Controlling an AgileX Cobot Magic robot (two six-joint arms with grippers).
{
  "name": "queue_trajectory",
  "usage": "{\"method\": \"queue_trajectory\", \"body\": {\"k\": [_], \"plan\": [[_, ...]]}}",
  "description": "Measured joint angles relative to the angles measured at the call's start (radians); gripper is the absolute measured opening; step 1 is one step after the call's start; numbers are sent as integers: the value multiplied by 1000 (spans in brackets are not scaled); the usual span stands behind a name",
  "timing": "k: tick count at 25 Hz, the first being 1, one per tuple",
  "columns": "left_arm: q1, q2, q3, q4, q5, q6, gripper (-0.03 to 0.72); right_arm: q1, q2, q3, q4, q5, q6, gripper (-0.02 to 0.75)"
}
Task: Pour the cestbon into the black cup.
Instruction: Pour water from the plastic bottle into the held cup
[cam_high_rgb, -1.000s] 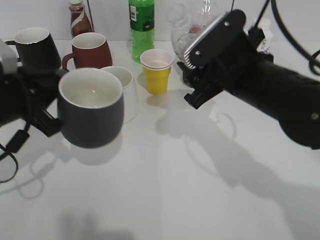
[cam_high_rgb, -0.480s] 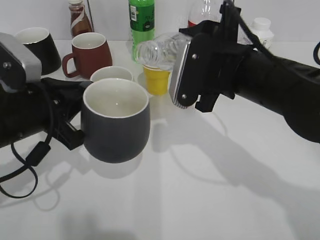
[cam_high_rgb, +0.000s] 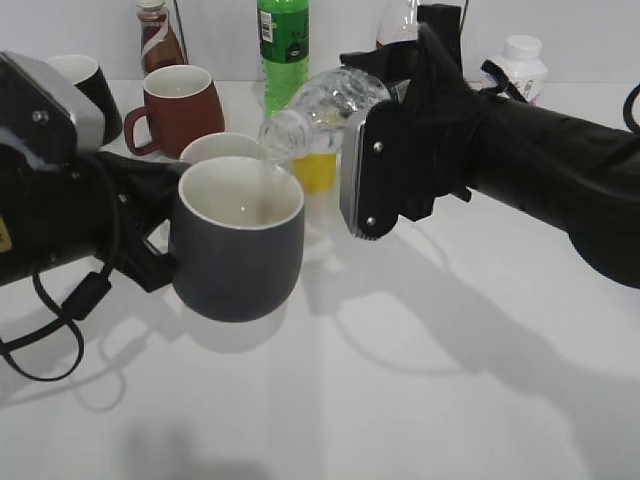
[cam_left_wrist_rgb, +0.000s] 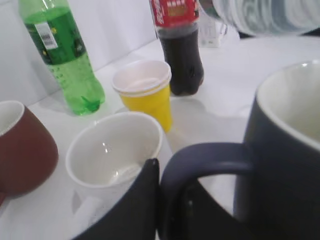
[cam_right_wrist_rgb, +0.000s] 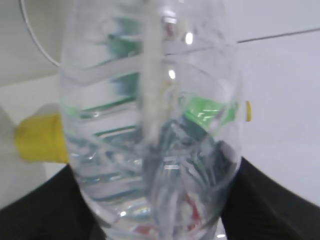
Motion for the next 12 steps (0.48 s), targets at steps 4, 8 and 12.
{"method": "queue_trajectory", "body": {"k": [4, 8, 12], "plan": [[-24, 0, 0, 1, 41, -1, 41, 0, 0, 0, 0, -35, -82, 482], [-49, 0, 0, 5, 57, -1, 41, 0, 0, 0, 1, -88, -141, 482], [-51, 1, 0, 4, 58, -1, 41, 0, 0, 0, 11, -114, -197, 482]]}}
